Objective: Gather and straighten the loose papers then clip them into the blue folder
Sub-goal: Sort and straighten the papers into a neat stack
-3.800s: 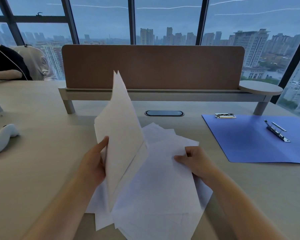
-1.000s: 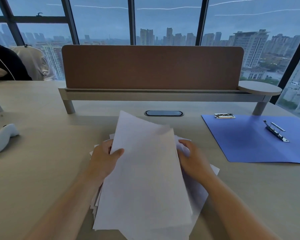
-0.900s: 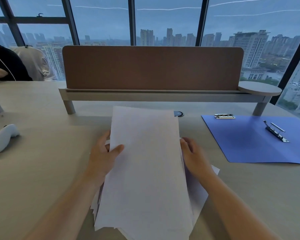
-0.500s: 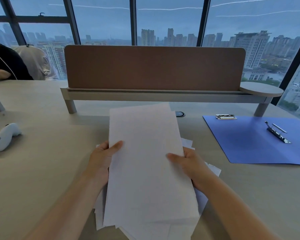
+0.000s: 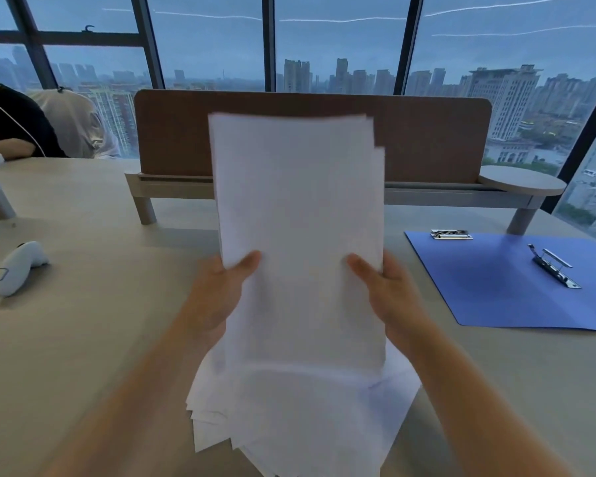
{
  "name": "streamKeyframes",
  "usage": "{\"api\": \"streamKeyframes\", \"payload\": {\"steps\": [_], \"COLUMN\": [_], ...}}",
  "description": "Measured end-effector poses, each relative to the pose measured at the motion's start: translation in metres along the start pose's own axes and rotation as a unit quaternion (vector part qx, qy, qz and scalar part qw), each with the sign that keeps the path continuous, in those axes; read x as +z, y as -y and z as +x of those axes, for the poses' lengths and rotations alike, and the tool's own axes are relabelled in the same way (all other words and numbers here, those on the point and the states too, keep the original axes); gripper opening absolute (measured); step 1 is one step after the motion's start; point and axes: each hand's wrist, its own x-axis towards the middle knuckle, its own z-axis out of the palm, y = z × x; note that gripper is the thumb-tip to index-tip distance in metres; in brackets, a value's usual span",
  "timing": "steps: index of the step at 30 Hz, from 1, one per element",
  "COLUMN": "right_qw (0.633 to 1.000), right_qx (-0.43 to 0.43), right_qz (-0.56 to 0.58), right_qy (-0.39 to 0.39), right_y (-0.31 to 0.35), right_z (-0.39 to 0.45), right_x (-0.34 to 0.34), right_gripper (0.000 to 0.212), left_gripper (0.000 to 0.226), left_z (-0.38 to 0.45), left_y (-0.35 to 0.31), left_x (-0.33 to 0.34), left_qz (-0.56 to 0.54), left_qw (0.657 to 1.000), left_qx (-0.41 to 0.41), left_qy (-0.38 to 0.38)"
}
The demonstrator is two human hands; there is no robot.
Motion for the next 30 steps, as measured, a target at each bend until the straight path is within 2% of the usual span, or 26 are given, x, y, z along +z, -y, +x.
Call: {"api": "streamKeyframes", "payload": {"steps": [4,8,12,15,17,20,22,23,25,26,27,28,30], "right_qw": [0.997,0.997,1.0,1.0,0.999,0.999,0.997,0.993,0.957,0.919,0.876,0.842,0.811], "right_qx": [-0.081,-0.075,-0.014,0.0,0.01,0.031,0.048,0.057,0.091,0.105,0.104,0.094,0.079], "right_qz": [0.019,-0.001,0.006,-0.006,-0.02,-0.021,-0.05,-0.101,-0.274,-0.377,-0.464,-0.518,-0.558], "right_qy": [0.007,0.017,0.018,0.025,0.033,0.008,-0.027,-0.036,0.004,0.04,0.077,0.113,0.159], "right_y": [0.039,0.029,-0.002,-0.015,-0.023,-0.032,-0.038,-0.04,-0.047,-0.049,-0.052,-0.055,-0.055], "right_z": [0.0,-0.01,-0.023,-0.024,-0.024,-0.018,-0.01,-0.006,-0.002,-0.004,-0.007,-0.009,-0.015], "right_x": [0.007,0.007,0.002,0.002,0.004,0.0,-0.006,-0.01,-0.018,-0.019,-0.019,-0.018,-0.015], "right_gripper": [0.01,0.013,0.027,0.046,0.054,0.058,0.077,0.09,0.108,0.111,0.118,0.13,0.146], "left_gripper": [0.009,0.023,0.043,0.042,0.028,0.014,0.02,0.03,0.039,0.045,0.064,0.082,0.096], "left_z": [-0.004,-0.015,-0.019,-0.016,-0.013,0.0,0.01,0.014,0.016,0.016,0.018,0.018,0.017], "left_y": [-0.034,-0.022,0.007,0.021,0.025,0.032,0.037,0.039,0.041,0.04,0.042,0.043,0.045], "left_x": [0.008,-0.005,-0.023,-0.024,-0.02,-0.021,-0.032,-0.039,-0.049,-0.051,-0.053,-0.054,-0.052], "left_qz": [-0.053,-0.019,-0.005,-0.017,-0.016,-0.043,-0.119,-0.16,-0.235,-0.275,-0.304,-0.323,-0.339], "left_qw": [0.994,0.992,0.993,0.992,0.996,0.999,0.991,0.982,0.959,0.946,0.935,0.927,0.92], "left_qx": [0.093,0.127,0.089,0.043,0.024,-0.002,-0.049,-0.087,-0.156,-0.172,-0.177,-0.179,-0.167], "left_qy": [-0.024,0.016,0.084,0.113,0.088,0.002,-0.039,-0.04,-0.002,0.024,0.046,0.071,0.1]}}
